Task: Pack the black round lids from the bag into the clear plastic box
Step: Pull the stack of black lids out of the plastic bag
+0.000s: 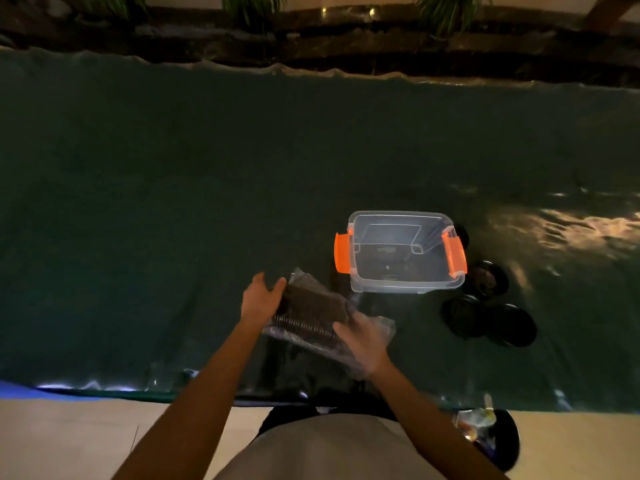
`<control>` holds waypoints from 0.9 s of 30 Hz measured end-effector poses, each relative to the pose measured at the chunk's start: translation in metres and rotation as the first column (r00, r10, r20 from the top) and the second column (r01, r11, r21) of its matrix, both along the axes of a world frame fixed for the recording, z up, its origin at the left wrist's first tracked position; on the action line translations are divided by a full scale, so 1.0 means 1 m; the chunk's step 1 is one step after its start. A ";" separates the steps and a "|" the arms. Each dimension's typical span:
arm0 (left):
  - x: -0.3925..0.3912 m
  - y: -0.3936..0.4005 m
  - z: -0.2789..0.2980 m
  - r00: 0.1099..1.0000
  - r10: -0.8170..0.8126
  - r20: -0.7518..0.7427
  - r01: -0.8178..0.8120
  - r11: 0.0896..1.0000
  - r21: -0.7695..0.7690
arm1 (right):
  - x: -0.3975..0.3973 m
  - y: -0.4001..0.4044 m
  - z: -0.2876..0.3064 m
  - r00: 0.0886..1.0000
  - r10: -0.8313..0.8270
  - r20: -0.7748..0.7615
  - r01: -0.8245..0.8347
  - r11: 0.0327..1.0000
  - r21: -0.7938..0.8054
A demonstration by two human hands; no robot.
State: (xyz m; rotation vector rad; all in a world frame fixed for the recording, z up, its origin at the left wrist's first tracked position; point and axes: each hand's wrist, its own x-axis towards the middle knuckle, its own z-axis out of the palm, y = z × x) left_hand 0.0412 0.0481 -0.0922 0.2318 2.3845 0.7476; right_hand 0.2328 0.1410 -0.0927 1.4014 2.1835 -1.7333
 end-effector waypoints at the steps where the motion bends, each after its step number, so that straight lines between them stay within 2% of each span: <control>1: -0.003 0.000 -0.006 0.995 0.012 0.102 -0.010 1.000 -0.024 | -0.003 -0.001 0.003 0.999 0.026 0.036 -0.026 1.000 -0.005; 4: -0.001 -0.001 -0.014 0.964 0.108 0.244 -0.118 0.993 0.028 | -0.007 -0.002 0.006 0.998 0.004 0.069 -0.002 0.999 -0.036; 8: 0.012 -0.002 -0.015 0.962 0.150 0.227 -0.171 0.982 0.075 | -0.007 -0.004 0.012 0.993 -0.115 -0.028 0.107 0.974 -0.202; 14: 0.044 -0.006 -0.004 0.965 0.193 0.177 -0.213 0.971 0.104 | 0.002 -0.007 0.012 0.969 -0.247 0.014 0.234 0.896 -0.377; 17: 0.054 -0.011 0.010 0.981 0.159 0.108 -0.173 0.975 0.139 | 0.009 -0.002 0.013 0.953 -0.301 0.026 0.287 0.874 -0.391; 20: 0.066 -0.013 0.029 0.997 0.078 0.010 -0.078 0.980 0.181 | 0.021 -0.001 0.014 0.919 -0.391 0.045 0.364 0.801 -0.476; 23: 0.079 -0.007 0.047 0.998 0.001 -0.064 0.012 0.982 0.191 | 0.033 0.000 0.019 0.923 -0.374 0.086 0.367 0.794 -0.484; 26: 0.090 0.004 0.064 0.993 -0.045 -0.108 0.068 0.974 0.215 | 0.047 0.001 0.020 0.901 -0.433 0.005 0.361 0.744 -0.562; 27: 0.093 0.007 0.070 0.992 -0.047 -0.115 0.073 0.969 0.236 | 0.051 0.000 0.020 0.912 -0.408 -0.034 0.324 0.770 -0.550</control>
